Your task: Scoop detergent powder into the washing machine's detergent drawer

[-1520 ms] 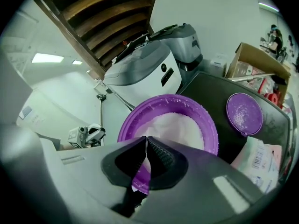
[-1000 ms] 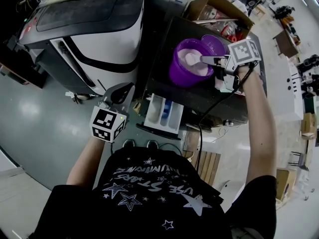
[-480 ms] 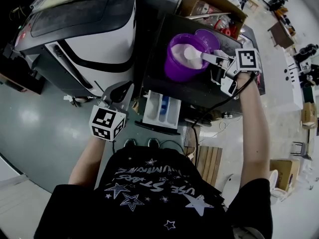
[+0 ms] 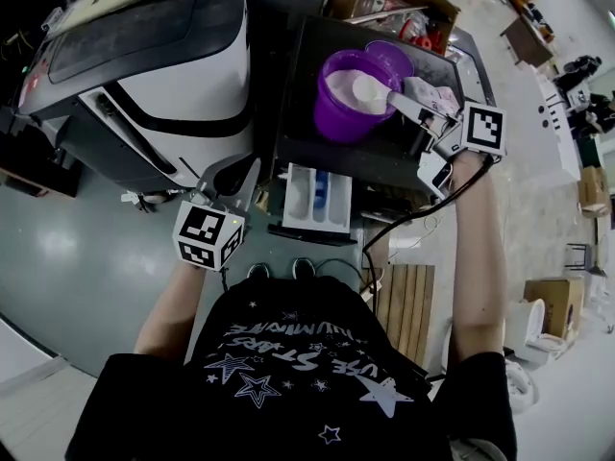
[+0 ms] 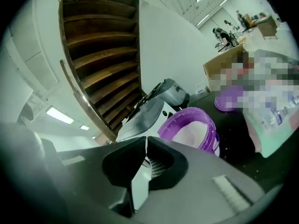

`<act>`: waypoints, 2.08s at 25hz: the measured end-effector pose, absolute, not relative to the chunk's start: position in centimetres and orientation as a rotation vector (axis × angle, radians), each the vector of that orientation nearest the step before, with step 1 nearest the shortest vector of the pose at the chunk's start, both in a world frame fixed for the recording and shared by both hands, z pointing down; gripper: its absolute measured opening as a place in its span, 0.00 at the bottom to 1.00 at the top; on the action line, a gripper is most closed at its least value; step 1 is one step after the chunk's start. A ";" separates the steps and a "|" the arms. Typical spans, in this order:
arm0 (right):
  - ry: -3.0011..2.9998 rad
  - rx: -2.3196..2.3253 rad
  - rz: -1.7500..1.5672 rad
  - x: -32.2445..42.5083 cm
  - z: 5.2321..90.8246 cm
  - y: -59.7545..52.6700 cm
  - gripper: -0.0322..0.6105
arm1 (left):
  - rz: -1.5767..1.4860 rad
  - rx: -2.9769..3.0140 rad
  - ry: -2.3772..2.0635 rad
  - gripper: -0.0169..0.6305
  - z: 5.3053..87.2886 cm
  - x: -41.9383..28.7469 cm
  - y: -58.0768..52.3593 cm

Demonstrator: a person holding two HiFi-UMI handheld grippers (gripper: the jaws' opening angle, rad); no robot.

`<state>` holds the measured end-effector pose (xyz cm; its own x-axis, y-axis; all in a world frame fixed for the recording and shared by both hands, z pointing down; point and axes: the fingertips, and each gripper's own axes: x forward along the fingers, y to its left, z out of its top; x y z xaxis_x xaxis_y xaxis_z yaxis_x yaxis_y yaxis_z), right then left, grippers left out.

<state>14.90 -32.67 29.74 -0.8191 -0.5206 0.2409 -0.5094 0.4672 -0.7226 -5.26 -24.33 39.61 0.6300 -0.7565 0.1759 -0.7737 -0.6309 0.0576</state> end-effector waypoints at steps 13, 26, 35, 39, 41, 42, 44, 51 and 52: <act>2.432 -0.938 -1.272 12.0 31.9 -24.4 0.11 | 0.268 2.785 -1.083 0.03 41.5 -6.3 -21.9; 2.357 -0.959 -1.404 9.6 41.9 -19.7 0.11 | 0.344 2.704 -1.058 0.03 45.5 -6.1 -19.0; 2.420 -1.256 -1.354 10.1 46.9 -21.5 0.11 | 0.391 2.648 -1.091 0.03 47.0 -5.9 -17.5; 2.499 -1.352 -1.310 9.7 48.7 -21.9 0.11 | 0.410 2.625 -1.097 0.03 47.8 -6.2 -17.6; 2.537 -1.403 -1.272 9.4 49.2 -22.3 0.11 | 0.416 2.619 -1.091 0.03 48.1 -6.2 -17.6; 2.560 -1.435 -1.249 9.3 49.4 -22.5 0.11 | 0.417 2.614 -1.088 0.03 48.3 -6.2 -17.6; 2.608 -1.495 -1.206 9.1 49.9 -22.7 0.11 | 0.417 2.602 -1.081 0.03 48.6 -6.1 -17.5; 2.741 -1.557 -1.138 8.0 51.0 -22.8 0.10 | 0.437 2.601 -1.030 0.03 49.6 -5.2 -17.3; 2.748 -1.558 -1.133 7.9 51.1 -22.8 0.10 | 0.436 2.601 -1.026 0.03 49.6 -5.1 -17.3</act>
